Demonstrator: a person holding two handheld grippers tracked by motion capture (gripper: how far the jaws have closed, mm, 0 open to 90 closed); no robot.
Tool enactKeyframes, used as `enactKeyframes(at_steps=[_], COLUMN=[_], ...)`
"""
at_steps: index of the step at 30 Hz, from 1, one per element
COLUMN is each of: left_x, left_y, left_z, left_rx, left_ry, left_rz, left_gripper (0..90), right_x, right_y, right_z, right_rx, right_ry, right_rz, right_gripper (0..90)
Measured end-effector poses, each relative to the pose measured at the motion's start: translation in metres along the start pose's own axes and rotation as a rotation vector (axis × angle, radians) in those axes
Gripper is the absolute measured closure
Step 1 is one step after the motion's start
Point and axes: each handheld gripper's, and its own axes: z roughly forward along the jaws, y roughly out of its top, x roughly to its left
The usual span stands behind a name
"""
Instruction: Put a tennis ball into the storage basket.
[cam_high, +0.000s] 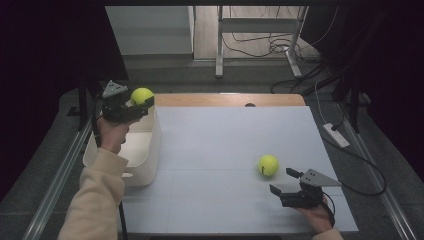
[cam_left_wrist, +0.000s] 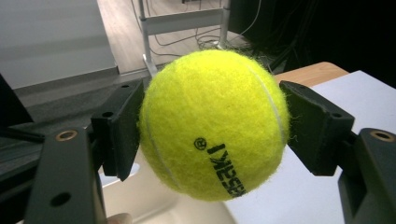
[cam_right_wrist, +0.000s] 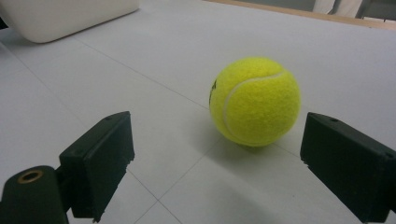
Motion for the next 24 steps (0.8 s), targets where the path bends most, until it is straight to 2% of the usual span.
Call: enactKeyframes(at_steps=[24], left_x=[0.032], left_y=[-0.004], left_z=[0.004], left_rx=[0.055], left_ry=[0.096], left_rz=[-0.037], left_gripper=[27.4], right_x=[0.0], right_y=[0.0], right_z=[0.001], right_rx=[0.0], right_ry=[0.0], right_rz=[0.001], right_gripper=[9.5])
